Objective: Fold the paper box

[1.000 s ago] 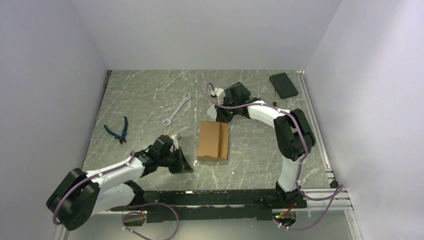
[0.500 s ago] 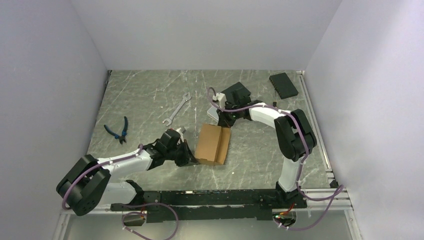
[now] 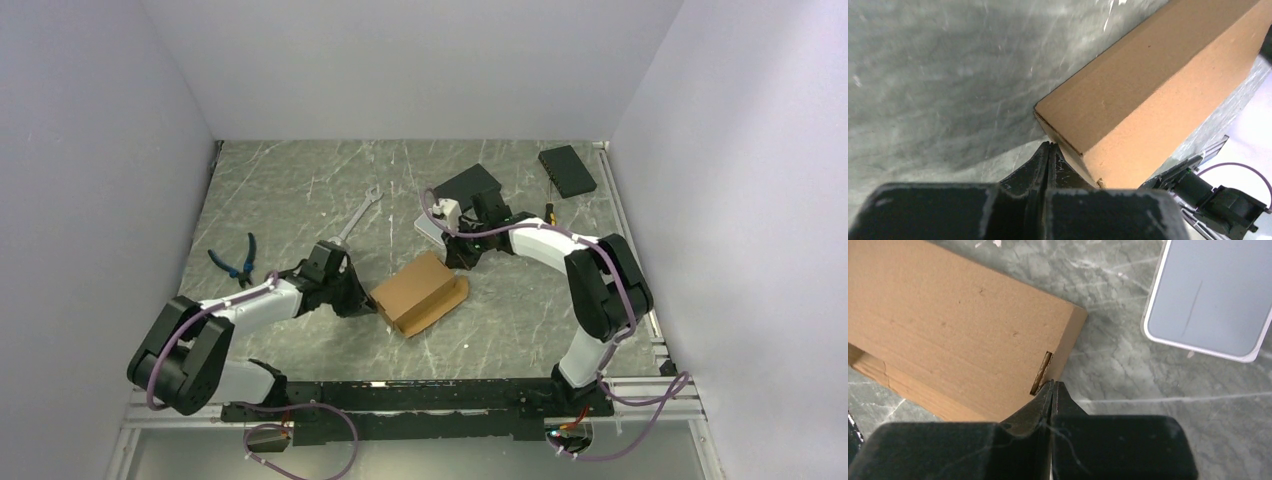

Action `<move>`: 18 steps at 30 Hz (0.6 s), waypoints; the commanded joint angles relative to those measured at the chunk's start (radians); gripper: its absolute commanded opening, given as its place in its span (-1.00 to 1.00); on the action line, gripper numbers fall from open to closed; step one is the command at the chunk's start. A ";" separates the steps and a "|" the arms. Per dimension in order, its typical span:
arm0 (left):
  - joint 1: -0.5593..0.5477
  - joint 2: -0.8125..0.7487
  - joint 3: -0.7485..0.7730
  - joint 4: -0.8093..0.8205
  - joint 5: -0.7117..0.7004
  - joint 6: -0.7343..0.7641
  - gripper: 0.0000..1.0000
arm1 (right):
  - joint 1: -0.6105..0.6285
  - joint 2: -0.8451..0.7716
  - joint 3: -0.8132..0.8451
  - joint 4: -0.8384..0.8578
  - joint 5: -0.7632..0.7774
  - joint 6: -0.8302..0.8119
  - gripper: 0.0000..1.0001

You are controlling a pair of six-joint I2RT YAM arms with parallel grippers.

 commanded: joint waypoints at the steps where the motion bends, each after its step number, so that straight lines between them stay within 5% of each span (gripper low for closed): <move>1: 0.033 0.014 0.093 -0.036 -0.015 0.089 -0.90 | 0.011 -0.073 -0.021 -0.040 0.038 0.019 -0.92; 11: 0.039 -0.227 0.126 -0.248 -0.044 0.188 -0.64 | -0.120 -0.397 -0.218 0.037 -0.006 0.090 -0.06; 18: 0.041 -0.261 0.274 -0.208 -0.028 0.394 0.38 | -0.200 -0.464 -0.367 0.166 -0.150 0.330 -0.07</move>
